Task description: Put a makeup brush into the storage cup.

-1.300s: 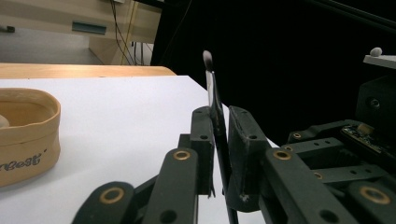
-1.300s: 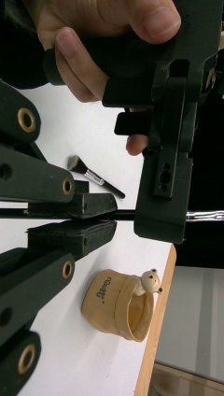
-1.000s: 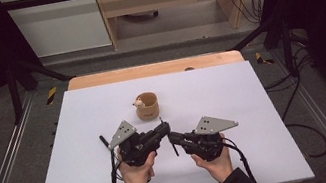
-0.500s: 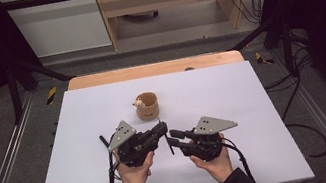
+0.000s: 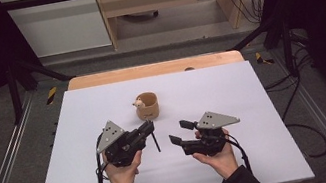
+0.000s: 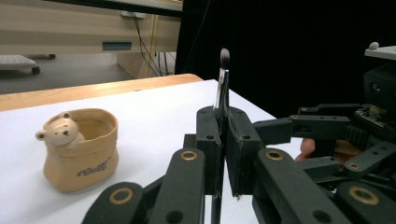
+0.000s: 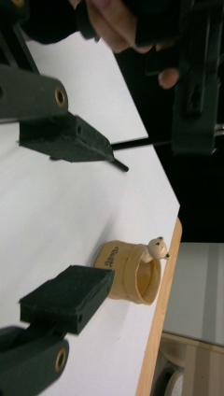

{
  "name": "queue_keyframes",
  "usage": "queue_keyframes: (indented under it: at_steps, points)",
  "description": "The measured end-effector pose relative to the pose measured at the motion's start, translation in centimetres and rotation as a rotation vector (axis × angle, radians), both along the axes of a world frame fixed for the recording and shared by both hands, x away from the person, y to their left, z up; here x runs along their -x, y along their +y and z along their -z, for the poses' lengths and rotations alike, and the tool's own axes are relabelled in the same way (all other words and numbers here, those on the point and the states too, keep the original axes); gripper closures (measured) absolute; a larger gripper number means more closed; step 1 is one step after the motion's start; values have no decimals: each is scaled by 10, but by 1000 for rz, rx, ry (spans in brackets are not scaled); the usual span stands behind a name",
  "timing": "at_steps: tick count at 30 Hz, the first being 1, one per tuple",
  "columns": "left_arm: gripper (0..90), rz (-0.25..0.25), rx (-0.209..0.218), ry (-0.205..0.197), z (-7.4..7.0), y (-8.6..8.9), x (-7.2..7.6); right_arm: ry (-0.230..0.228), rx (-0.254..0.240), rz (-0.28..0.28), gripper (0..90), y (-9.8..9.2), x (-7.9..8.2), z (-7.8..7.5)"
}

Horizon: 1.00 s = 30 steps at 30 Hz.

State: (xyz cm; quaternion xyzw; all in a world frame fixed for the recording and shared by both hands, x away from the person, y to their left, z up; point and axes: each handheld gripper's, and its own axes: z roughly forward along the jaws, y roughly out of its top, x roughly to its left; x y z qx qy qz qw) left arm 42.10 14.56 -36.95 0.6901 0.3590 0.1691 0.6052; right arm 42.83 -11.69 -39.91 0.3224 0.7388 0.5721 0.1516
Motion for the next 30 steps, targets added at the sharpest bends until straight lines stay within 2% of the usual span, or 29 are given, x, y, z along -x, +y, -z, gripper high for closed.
queue_keyframes:
  at_steps: [4,10,14,21,30]
  points:
    - [842,-5,-4,-2,-1,7,1,14,18,12,285,-4,-3,1]
    - [843,-13,5,-4,-3,14,0,6,32,62,192,-13,-4,1]
    - [843,-17,-3,-6,-3,18,0,8,40,98,134,-21,-5,2]
    - [843,-27,1,-6,-5,25,-1,7,43,132,79,-39,-4,1]
    - [843,-49,-2,-9,-8,33,-2,-6,42,152,61,-56,0,0]
